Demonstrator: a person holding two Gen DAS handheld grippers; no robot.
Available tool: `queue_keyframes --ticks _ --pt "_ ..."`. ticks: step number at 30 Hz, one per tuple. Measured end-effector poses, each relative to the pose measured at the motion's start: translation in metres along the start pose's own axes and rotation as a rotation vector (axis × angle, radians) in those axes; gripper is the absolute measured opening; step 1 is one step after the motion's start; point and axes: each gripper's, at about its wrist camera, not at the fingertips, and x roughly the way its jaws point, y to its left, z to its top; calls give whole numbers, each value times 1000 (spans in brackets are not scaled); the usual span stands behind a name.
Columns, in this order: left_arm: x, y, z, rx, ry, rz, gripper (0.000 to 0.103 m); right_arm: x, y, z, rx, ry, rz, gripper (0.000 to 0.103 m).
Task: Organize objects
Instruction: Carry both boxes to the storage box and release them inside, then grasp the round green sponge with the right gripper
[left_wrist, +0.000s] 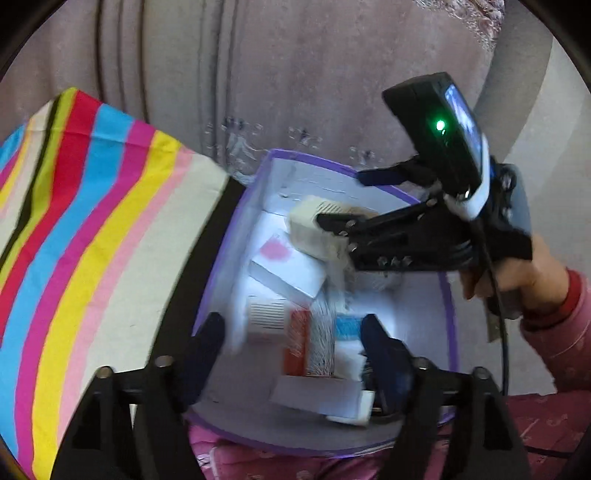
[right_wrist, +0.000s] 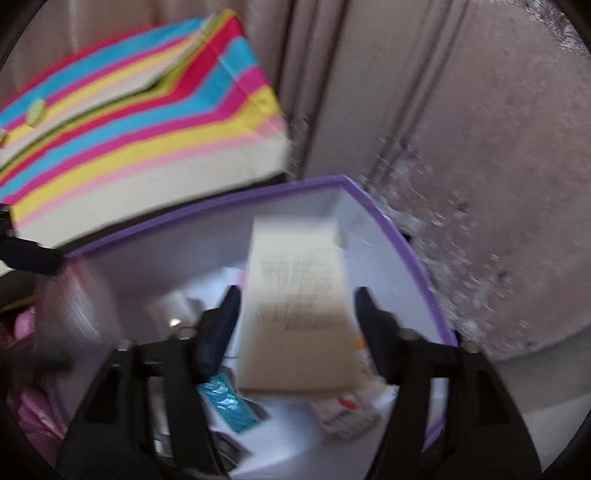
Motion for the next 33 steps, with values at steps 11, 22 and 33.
queue_keyframes --ticks 11,22,33 --pt "-84 149 -74 -424 -138 454 85 -23 134 71 -221 -124 317 87" --pt "-189 313 -210 -838 -163 963 86 -3 387 160 -529 -169 599 88" --pt "-283 430 -265 -1013 -203 1231 87 53 570 262 -492 -94 730 90"
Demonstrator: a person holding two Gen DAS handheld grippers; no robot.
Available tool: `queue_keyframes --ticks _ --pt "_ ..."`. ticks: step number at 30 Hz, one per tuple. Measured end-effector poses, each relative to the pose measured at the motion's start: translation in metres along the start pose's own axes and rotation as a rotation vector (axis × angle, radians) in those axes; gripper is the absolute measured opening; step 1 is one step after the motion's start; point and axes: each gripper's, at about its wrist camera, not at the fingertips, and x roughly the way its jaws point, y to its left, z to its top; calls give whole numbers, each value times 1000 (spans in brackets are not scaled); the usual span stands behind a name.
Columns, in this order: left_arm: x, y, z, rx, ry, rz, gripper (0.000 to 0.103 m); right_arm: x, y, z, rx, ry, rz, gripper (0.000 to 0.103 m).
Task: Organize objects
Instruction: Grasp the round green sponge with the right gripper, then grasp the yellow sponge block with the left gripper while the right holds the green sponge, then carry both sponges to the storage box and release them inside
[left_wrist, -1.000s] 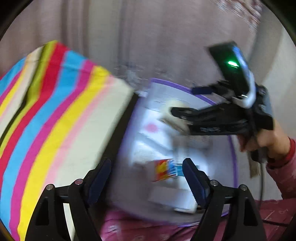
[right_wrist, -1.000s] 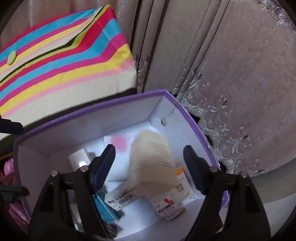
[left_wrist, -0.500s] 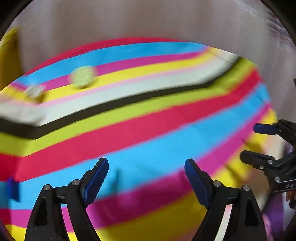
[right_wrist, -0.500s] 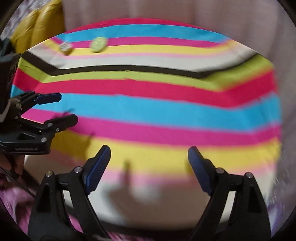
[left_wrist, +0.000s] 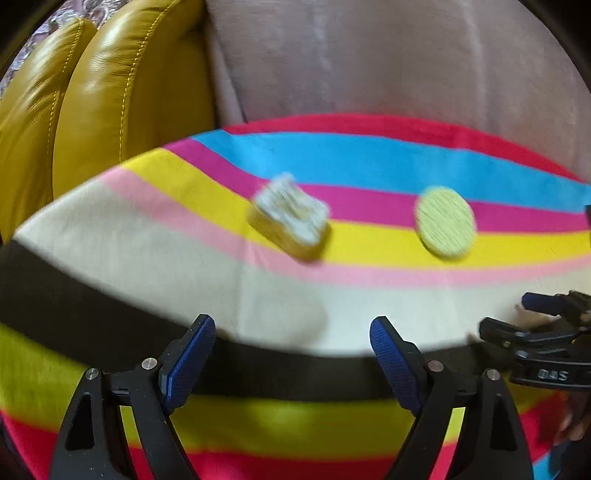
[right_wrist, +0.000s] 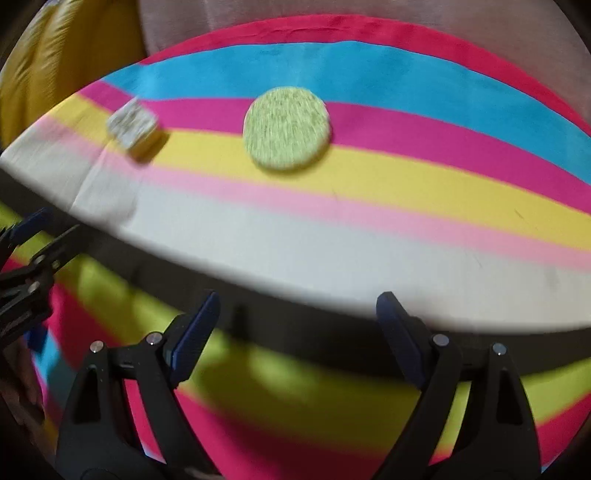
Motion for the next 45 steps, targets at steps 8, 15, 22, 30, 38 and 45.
queue_keyframes --ticks 8,15,22,30,38,45 --pt "33 3 23 37 -36 36 90 65 21 66 -20 -33 -137 101" --pt "60 -14 53 75 -69 122 101 55 26 64 -45 -115 -173 82" --pt "108 -34 68 174 -26 226 60 25 0 35 -7 -117 -84 82" --pt "49 -41 26 37 26 -62 58 -34 -28 -35 21 -109 -26 82" --pt "-12 -58 -14 28 43 -180 58 -93 -50 -104 80 -91 -33 82" --pt "-69 -69 -56 45 47 -271 59 -118 -50 -99 79 -96 -66 82"
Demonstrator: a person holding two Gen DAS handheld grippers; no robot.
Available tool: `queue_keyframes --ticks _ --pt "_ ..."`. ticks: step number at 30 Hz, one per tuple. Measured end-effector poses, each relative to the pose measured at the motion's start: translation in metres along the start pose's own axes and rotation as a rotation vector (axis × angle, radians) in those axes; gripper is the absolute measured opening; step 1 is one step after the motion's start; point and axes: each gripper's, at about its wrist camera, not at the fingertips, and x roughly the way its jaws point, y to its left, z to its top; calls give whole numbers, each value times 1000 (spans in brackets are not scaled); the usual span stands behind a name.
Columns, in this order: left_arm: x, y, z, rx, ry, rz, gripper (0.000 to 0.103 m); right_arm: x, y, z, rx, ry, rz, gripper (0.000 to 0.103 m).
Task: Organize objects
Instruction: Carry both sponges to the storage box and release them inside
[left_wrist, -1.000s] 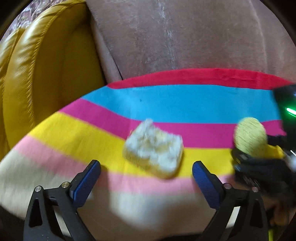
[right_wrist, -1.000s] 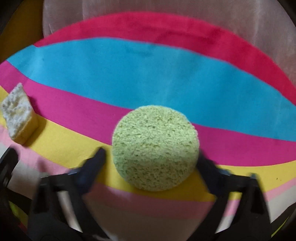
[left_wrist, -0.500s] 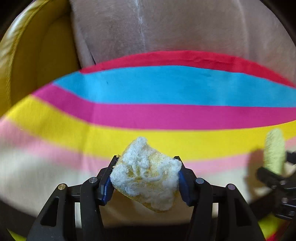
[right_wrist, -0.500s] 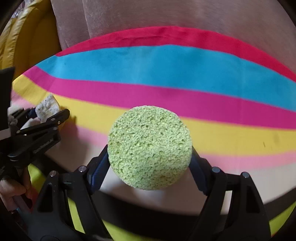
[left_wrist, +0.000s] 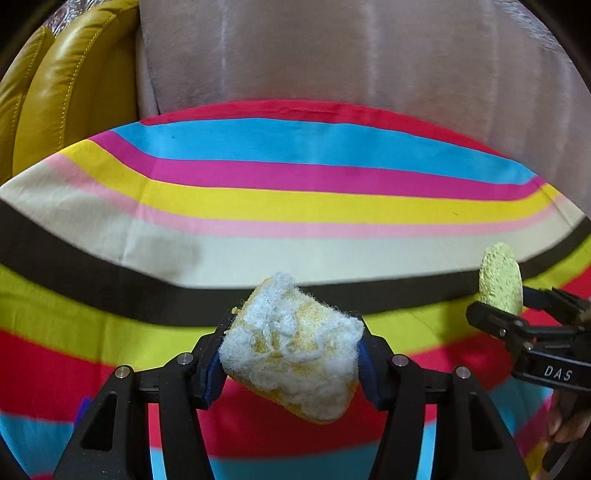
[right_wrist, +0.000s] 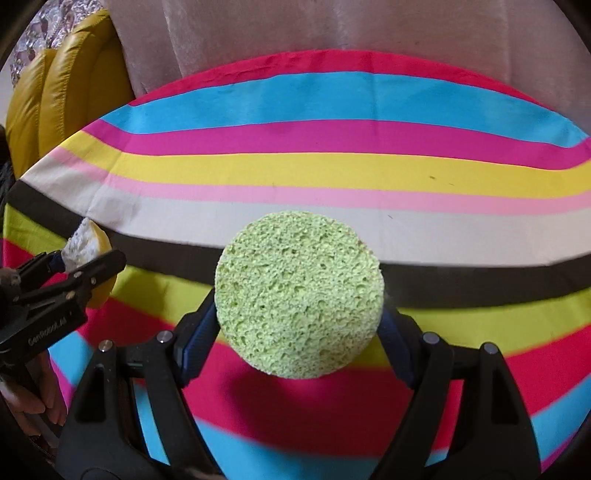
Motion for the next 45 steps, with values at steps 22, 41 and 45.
queue_keyframes --ticks 22,41,45 --pt "-105 -149 -71 251 45 -394 60 -196 -69 -147 12 17 -191 82" --pt "-244 -350 -106 658 13 -782 61 -371 -149 -264 218 13 -490 82" --pt "-253 -373 -124 687 31 -831 61 -389 -159 -279 237 23 -546 82"
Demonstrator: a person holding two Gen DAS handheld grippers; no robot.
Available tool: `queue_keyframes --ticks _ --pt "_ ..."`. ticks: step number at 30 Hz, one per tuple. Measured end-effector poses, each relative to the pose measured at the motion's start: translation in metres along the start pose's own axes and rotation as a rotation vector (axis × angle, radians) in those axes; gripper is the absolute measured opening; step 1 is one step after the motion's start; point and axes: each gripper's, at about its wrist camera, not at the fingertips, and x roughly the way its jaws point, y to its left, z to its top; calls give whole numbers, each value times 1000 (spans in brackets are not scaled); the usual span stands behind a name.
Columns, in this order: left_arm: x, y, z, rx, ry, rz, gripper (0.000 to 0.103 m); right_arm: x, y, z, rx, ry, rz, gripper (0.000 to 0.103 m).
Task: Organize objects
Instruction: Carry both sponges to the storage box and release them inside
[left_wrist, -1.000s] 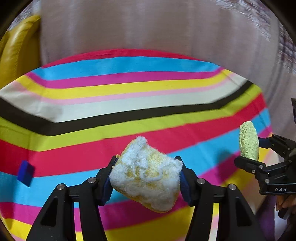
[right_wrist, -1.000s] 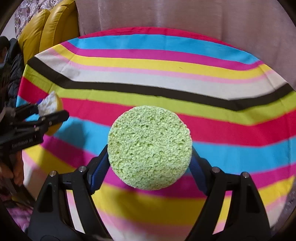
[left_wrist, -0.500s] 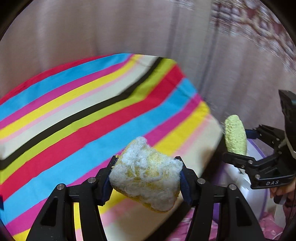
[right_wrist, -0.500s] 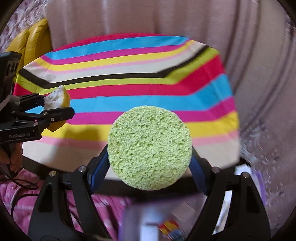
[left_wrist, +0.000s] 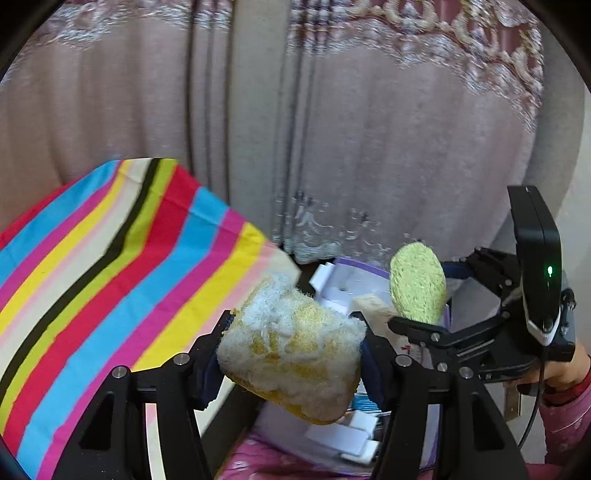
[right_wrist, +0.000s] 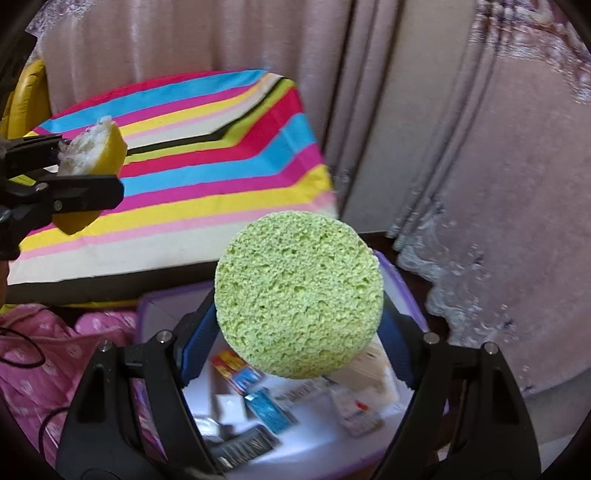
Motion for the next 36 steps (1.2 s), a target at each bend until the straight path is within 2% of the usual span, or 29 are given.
queue_keyframes --ticks 6,10,13,15,16,18,23,27,33,36 --pt "25 -24 -18 42 29 -52 62 3 -24 -15 60 14 -24 82" --pt "25 -39 -23 109 7 -38 64 11 -30 -19 80 22 -14 82" --pt "19 -49 -23 159 -40 -36 76 13 -31 -22 90 19 -9 82" --pt "15 -52 -23 174 -59 -22 100 14 -33 -23 104 15 -13 85" --pt "13 -55 -23 184 -71 -10 103 15 -35 -22 106 17 -15 92" --pt "10 -59 -23 214 -92 25 103 14 -35 -25 109 17 -38 98" --pt "10 -67 -17 266 -104 157 103 16 -33 -26 107 31 -59 99" --pt "5 -72 -20 272 -147 323 103 19 -32 -32 123 45 -54 99" --pt "22 -63 -26 243 -41 300 103 28 -30 -43 139 97 -55 99" --pt "30 -61 -31 236 15 259 103 33 -29 -47 140 121 -51 99"
